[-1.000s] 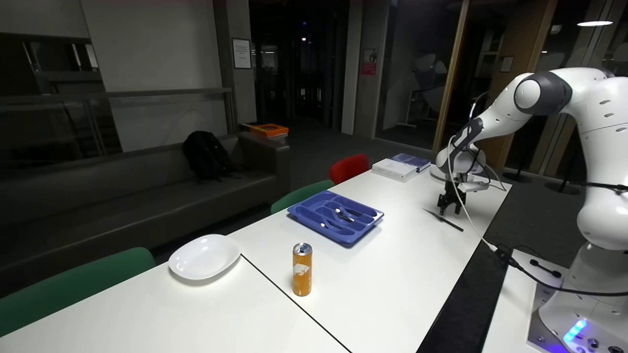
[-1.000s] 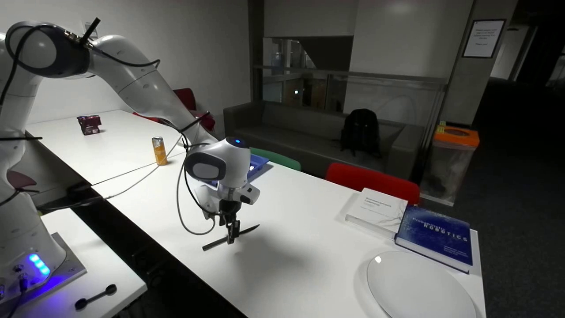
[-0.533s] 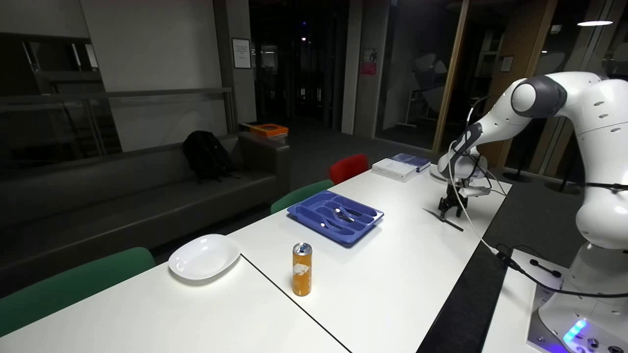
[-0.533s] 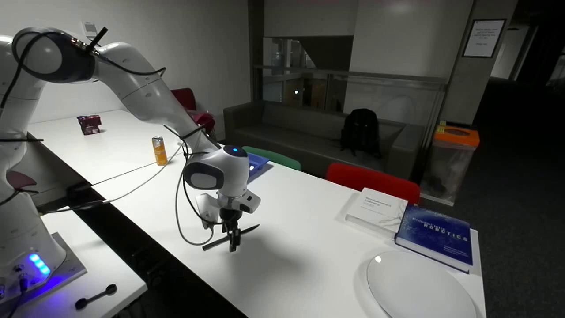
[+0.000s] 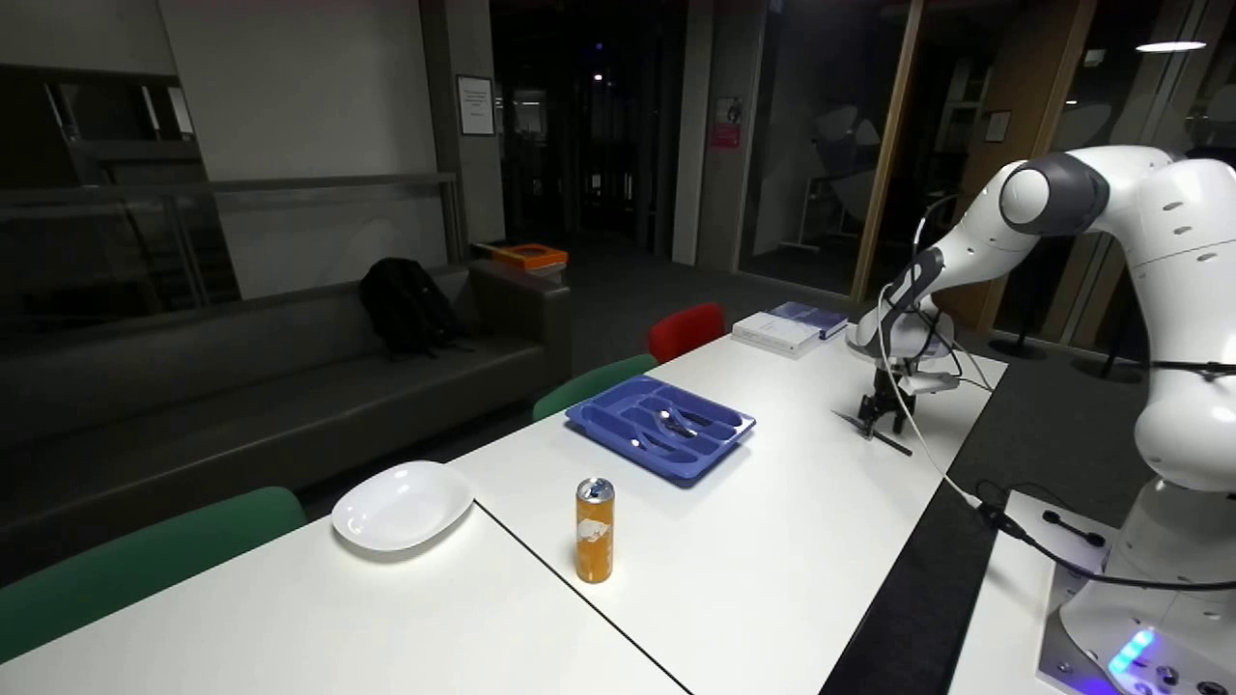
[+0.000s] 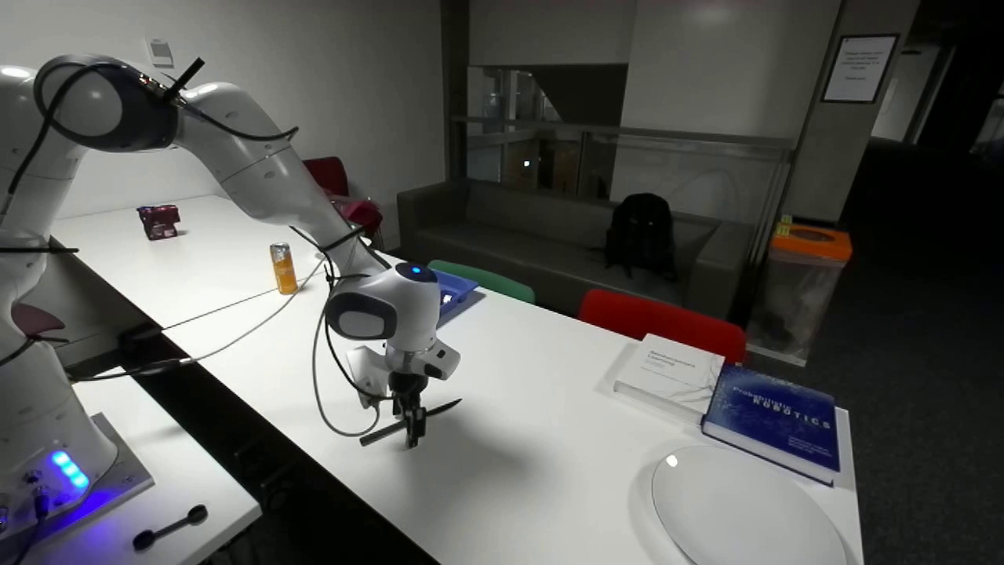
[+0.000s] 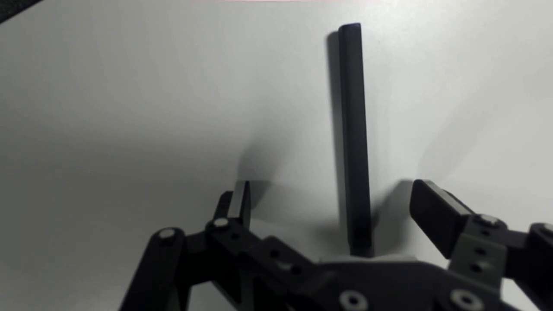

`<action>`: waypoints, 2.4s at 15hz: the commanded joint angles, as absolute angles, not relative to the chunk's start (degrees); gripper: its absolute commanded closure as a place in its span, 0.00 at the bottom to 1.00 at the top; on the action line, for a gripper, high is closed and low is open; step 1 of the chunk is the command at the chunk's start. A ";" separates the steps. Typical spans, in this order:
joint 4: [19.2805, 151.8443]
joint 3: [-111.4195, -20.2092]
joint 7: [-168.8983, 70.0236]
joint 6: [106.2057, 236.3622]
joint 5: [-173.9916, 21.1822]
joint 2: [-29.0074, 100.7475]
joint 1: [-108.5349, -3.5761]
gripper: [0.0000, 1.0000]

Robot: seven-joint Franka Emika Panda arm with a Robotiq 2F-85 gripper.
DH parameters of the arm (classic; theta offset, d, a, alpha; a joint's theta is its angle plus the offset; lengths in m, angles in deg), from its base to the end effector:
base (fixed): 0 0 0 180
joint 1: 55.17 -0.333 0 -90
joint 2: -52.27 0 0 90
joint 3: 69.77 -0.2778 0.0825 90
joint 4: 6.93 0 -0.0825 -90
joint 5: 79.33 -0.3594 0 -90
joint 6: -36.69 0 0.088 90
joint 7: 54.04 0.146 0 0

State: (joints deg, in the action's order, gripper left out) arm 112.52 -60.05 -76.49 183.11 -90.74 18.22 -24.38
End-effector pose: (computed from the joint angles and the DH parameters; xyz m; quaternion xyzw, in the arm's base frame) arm 0.3980 -0.3496 0.0810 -0.9718 0.2296 0.0449 0.0301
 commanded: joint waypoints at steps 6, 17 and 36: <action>113.58 -59.90 -75.52 184.92 -89.58 18.38 -24.76 0.65; 115.64 -59.15 -73.96 186.14 -88.67 20.45 -26.09 1.00; 123.73 -58.68 -74.86 190.68 -89.20 30.05 -25.18 0.56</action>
